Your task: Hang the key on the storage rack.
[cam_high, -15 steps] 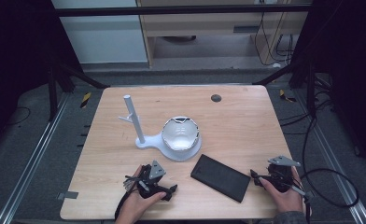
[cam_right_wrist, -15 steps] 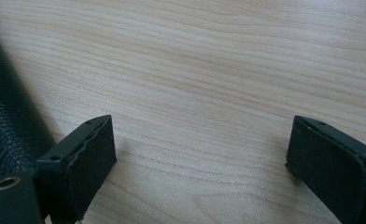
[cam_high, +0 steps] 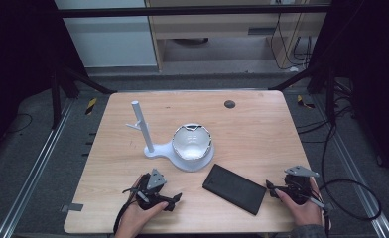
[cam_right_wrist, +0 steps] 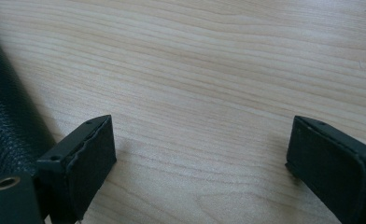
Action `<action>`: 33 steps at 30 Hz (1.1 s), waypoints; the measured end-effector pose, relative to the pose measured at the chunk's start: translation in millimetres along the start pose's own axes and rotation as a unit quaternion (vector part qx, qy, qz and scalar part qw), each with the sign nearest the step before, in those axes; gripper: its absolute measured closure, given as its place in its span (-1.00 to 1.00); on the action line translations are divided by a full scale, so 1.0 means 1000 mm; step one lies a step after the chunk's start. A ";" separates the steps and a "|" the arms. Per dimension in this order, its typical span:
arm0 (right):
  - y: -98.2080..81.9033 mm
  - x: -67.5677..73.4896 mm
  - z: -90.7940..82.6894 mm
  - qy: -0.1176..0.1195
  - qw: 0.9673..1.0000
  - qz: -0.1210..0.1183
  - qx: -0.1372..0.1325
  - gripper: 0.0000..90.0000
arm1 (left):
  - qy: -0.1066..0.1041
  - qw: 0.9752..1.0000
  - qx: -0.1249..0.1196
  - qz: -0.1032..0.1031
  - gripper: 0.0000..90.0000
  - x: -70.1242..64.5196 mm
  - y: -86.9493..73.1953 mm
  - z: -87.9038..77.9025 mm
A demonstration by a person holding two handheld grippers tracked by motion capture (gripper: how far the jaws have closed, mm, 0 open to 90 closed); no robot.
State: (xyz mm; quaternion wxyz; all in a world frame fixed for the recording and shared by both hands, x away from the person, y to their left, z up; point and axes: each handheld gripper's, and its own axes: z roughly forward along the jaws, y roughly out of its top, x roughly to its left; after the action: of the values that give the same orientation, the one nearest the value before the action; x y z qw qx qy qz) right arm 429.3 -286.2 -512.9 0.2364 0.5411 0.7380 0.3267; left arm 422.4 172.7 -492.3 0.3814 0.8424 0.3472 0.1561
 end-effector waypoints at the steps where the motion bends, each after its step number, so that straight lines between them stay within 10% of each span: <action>1: 0.000 0.000 0.000 0.000 1.000 0.000 0.000 -0.82 | 0.005 1.000 0.001 -0.004 -0.85 0.002 0.000 -0.003; 13: 0.000 0.000 0.000 0.000 1.000 0.000 0.000 -0.82 | 0.068 0.998 0.006 -0.013 -0.61 0.039 -0.009 -0.052; 20: 0.000 0.001 0.000 -0.001 1.000 0.002 0.001 -0.82 | 0.057 0.998 0.035 -0.008 -0.46 0.049 -0.012 -0.063; 26: -0.001 0.001 0.000 -0.001 1.000 -0.001 -0.001 -0.82 | 0.051 0.995 0.071 0.040 -0.48 0.052 -0.014 -0.064; 33: -0.001 0.001 0.000 -0.002 1.000 0.000 -0.001 -0.82 | 0.028 0.987 0.131 0.088 -0.56 0.060 -0.015 -0.066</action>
State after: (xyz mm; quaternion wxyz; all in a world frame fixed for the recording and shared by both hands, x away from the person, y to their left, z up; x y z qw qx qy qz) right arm 428.1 -285.2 -513.1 0.2382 0.5411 0.7374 0.3267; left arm 423.5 257.1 -460.2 0.2429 0.9076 0.2997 0.1656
